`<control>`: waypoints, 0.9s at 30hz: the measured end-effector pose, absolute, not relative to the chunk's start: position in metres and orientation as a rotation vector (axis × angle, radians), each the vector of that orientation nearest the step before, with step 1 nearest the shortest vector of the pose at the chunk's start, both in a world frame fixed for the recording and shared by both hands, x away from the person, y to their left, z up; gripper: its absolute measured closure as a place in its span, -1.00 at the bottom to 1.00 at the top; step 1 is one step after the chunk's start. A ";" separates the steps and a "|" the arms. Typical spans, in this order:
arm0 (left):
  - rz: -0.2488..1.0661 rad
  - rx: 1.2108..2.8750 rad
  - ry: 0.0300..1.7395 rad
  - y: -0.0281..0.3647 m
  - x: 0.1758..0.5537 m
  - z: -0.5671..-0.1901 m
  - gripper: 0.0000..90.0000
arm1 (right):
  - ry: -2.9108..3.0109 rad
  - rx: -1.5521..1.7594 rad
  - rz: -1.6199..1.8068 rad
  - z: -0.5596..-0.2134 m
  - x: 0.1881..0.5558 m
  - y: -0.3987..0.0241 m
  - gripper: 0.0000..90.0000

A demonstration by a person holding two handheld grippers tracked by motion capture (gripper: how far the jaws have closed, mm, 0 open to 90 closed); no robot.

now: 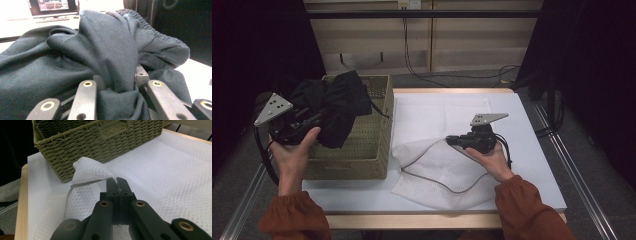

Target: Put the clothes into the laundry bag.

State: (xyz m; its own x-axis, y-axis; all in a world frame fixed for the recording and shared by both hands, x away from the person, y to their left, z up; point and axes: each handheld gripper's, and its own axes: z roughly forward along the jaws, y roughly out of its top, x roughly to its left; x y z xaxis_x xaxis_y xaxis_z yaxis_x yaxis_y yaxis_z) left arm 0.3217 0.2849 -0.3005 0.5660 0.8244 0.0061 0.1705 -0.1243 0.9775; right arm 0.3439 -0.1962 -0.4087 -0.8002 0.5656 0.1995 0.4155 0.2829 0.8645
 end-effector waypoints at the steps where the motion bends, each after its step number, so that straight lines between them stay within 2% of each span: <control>1: 0.694 1.631 0.846 0.284 0.322 -0.300 0.59 | 2.396 0.924 1.542 -0.409 0.344 -0.196 1.00; 27: 0.669 1.651 0.715 0.262 0.310 -0.285 0.59 | 2.407 0.945 1.550 -0.411 0.346 -0.197 1.00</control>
State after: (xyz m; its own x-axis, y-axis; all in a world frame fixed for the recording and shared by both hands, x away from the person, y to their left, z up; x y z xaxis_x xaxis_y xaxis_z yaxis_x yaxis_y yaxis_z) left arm 0.3098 0.2616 -0.2851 0.6505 0.7577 0.0520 0.1022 -0.1553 0.9826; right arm 0.3458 -0.1974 -0.4108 -0.7962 0.5635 0.2201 0.4335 0.2776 0.8573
